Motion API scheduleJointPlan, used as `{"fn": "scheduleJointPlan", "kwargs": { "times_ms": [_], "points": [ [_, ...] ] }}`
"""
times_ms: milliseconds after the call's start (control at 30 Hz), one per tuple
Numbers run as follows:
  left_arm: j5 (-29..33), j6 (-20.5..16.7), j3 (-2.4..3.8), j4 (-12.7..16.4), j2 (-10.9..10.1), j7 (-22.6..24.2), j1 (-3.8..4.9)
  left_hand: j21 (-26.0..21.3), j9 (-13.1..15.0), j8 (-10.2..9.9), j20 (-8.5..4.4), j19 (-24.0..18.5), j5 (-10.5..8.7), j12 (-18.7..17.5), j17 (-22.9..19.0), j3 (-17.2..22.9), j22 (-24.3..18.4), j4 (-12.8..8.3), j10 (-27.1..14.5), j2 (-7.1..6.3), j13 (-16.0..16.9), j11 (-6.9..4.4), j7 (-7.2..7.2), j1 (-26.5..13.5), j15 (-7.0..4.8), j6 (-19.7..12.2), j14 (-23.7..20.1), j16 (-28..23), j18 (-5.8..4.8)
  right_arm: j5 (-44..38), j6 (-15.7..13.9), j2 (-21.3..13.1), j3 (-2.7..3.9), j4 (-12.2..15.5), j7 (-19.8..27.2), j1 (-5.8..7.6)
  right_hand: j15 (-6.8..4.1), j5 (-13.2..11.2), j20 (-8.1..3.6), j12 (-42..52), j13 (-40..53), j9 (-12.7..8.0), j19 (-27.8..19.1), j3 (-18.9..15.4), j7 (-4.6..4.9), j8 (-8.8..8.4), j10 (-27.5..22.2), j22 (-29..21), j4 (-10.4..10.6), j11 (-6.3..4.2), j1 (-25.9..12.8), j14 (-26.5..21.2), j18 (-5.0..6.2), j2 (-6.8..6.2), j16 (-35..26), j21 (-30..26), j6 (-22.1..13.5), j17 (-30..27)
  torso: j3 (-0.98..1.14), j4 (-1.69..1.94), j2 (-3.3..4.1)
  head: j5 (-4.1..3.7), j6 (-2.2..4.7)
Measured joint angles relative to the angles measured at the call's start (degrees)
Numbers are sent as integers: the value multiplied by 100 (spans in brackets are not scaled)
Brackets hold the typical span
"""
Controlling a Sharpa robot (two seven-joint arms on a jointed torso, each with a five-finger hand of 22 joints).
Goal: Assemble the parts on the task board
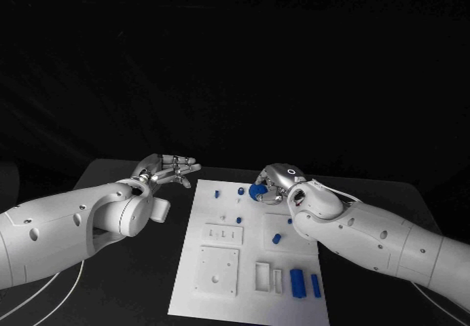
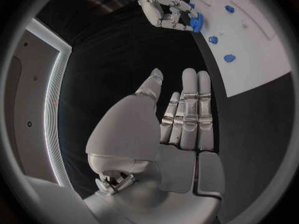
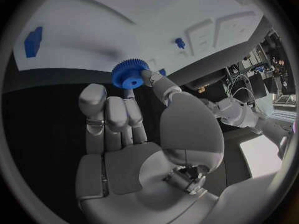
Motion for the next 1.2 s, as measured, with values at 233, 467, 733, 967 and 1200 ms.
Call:
{"fn": "scheduleJointPlan", "kwargs": {
  "times_ms": [233,467,733,967,1200],
  "points": [
    [0,1,0,5,1,-4,0,0,0,0,0,0,105,0,0,23,19,-23,0,37,0,0,0,38,0,0,0,0,0,-186,-40,185,-5,108,-18,0,0,-23,0,0,0,1,0,1,-4,0,1,0,1,0,10,0,1,-10,0,2,12,-1,-3,3,4,18,12],
    [-1,7,1,6,28,-9,0,0,0,0,0,0,105,0,0,23,19,-23,0,37,0,0,0,38,0,0,0,0,0,-310,-61,451,-130,-29,-17,-1,0,-23,0,0,-1,1,0,-15,-5,-1,1,0,16,1,9,0,0,-11,0,1,15,-1,-4,15,10,-9,23],
    [-2,18,1,-3,60,-12,0,0,0,0,0,0,105,0,0,23,18,-23,-2,37,0,2,0,38,0,0,0,2,0,-408,-90,725,-251,-315,1,-5,0,-28,0,0,-1,1,0,-15,0,-4,9,0,16,10,9,0,1,-11,-22,2,30,-9,-2,14,10,2,29],
    [-2,30,1,-9,70,-18,0,0,0,0,0,0,92,0,0,23,17,-23,-22,37,0,21,-14,38,0,-14,0,22,0,-450,-106,838,-306,-503,28,-7,0,-28,0,0,-1,0,0,-16,-4,-25,10,0,15,10,9,0,0,-11,-22,35,43,-9,-1,9,9,22,23],
    [-2,43,0,-10,79,-28,0,0,0,0,0,0,75,0,0,23,17,-23,-21,37,0,21,-21,38,0,-21,0,21,0,-470,-111,902,-322,-639,45,-5,0,-29,0,0,-1,-2,0,-32,-7,-28,10,0,31,11,9,0,1,-12,-22,35,46,-19,3,-3,7,29,35]
  ]
}}
